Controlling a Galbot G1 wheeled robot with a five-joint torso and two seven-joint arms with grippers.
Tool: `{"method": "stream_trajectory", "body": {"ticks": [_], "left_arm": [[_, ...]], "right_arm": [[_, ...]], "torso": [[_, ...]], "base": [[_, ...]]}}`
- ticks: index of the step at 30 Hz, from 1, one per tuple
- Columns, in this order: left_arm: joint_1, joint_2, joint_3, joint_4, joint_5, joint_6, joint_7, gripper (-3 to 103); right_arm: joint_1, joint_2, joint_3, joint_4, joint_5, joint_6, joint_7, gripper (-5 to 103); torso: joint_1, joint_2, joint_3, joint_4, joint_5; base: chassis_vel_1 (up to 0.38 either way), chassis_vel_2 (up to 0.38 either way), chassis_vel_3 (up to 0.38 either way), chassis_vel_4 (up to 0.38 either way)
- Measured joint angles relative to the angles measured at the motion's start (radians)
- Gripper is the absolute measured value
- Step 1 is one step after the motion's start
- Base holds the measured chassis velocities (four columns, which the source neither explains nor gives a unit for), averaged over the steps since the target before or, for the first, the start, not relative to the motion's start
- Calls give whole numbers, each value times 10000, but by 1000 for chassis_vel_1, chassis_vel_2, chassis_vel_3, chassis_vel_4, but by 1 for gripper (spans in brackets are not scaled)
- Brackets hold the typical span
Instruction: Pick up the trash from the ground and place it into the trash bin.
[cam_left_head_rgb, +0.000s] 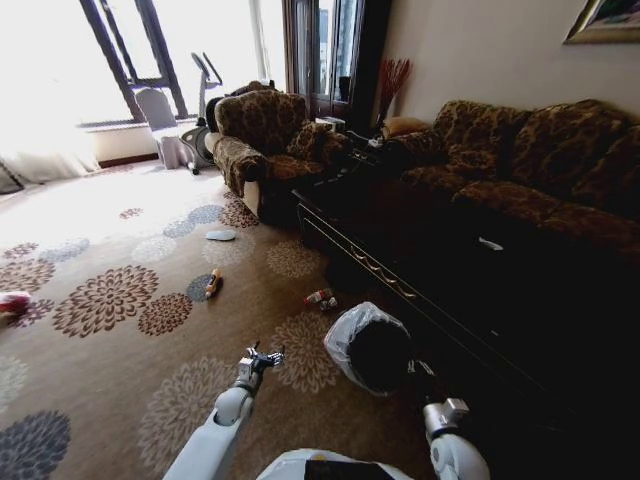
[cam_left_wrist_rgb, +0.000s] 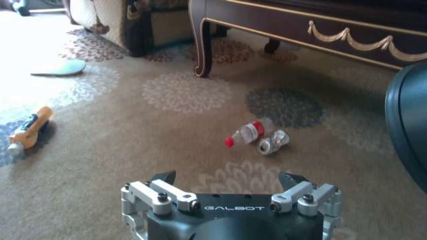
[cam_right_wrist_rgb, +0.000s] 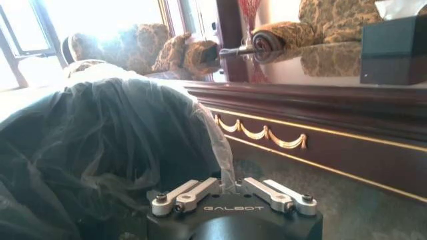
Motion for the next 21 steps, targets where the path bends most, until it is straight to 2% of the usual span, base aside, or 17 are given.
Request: {"method": "stream_trajectory", "body": {"ticks": [8, 10, 12, 13, 15, 21], "left_arm": [[-904, -158, 455, 1783, 530, -605, 314, 100], [-1418, -255, 679, 2715, 1010, -1187, 484, 100], [-1539, -280, 719, 2939, 1147, -1349, 507, 100], [-1891, -350, 854, 3594, 1509, -1764, 564, 100], [-2357, -461, 1127, 4507, 1793, -2229, 656, 100], [-2818, -594, 1307, 5168, 1557, -2488, 906, 100]], "right_arm": [[-151, 36, 19, 18, 14, -6, -14, 1], [-172, 13, 39, 42, 18, -119, -14, 1], [-175, 12, 44, 46, 18, -144, -13, 1], [-182, 12, 47, 49, 6, -191, 0, 1], [-192, 33, 41, -41, -92, -234, 45, 1], [102, 35, 35, -518, -436, -166, 292, 1]], "torso": [[-26, 7, -11, -1, -1], [-24, 6, -9, -1, -2], [-23, 6, -8, 0, -1], [-17, 6, -7, -2, -1], [-11, 4, -4, 0, -2], [-15, 5, -6, -1, 0]], "base": [[10, -18, -17, 14], [0, 0, 0, 0], [0, 0, 0, 0], [0, 0, 0, 0], [-27, 13, 16, -13], [-36, 20, 27, -32]]}}
